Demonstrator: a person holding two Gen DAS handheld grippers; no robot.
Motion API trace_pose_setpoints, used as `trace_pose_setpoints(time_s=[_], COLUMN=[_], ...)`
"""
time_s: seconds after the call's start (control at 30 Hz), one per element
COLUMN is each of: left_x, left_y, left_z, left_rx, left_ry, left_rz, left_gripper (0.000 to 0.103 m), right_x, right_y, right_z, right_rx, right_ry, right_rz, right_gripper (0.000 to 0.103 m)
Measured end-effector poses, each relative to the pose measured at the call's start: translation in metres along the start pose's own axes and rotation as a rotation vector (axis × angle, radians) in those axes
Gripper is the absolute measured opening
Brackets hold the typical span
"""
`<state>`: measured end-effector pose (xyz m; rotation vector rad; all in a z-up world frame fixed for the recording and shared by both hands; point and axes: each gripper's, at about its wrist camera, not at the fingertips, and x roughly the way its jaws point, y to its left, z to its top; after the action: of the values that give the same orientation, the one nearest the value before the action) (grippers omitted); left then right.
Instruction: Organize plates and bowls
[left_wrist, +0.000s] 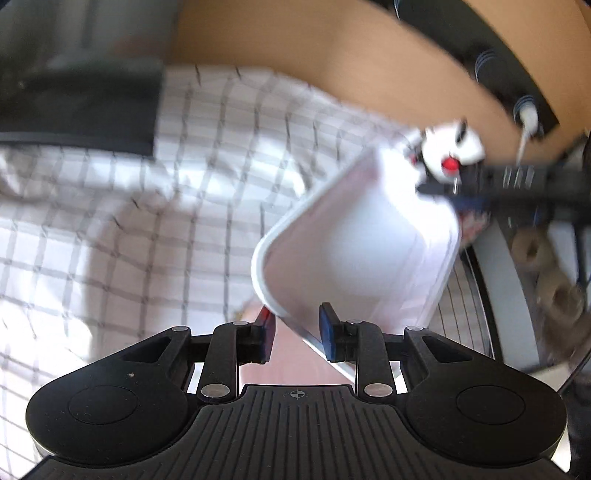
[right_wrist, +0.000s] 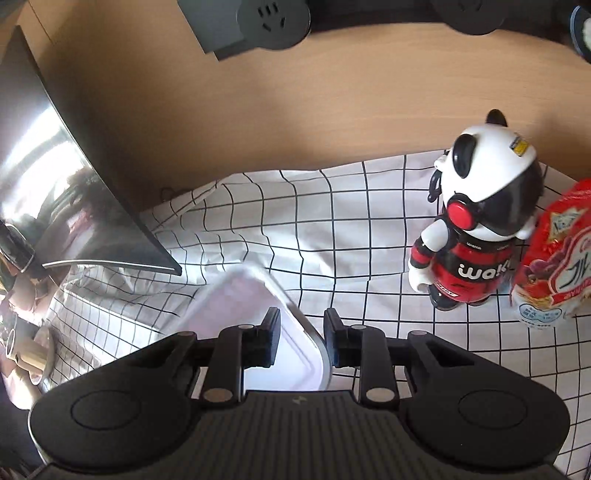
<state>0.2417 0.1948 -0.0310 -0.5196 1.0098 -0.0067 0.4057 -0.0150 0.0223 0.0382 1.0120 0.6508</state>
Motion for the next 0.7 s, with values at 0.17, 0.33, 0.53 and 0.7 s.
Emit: trace_pose_setpoints(time_s=[0.17,0.33,0.53,0.7], left_x=[0.032,0.034,0.034,0.031], left_y=[0.003,0.01,0.007,-0.002], left_z=[-0.024,-0.033,-0.036,-0.042], left_rx=[-0.022,-0.035,-0.017,0.034], left_ry=[0.102,0.103,0.076,0.071], left_rz=[-0.032,-0.006,0.038,0.06], left_gripper=[0.035,0.035,0.038,0.037], right_x=[-0.002,-0.006,-0.013,0.003], right_y=[0.008,0.019,0.03,0.015], right_z=[-0.009,-0.016,-0.02,-0.025], right_rx=[-0.013,-0.029,-0.108,-0.08], right_ry=[-0.005,-0.005,0.009,0.084], right_rz=[0.011,0.064,0.097,0.069], right_gripper=[0.027,0.027,0.033,0.032])
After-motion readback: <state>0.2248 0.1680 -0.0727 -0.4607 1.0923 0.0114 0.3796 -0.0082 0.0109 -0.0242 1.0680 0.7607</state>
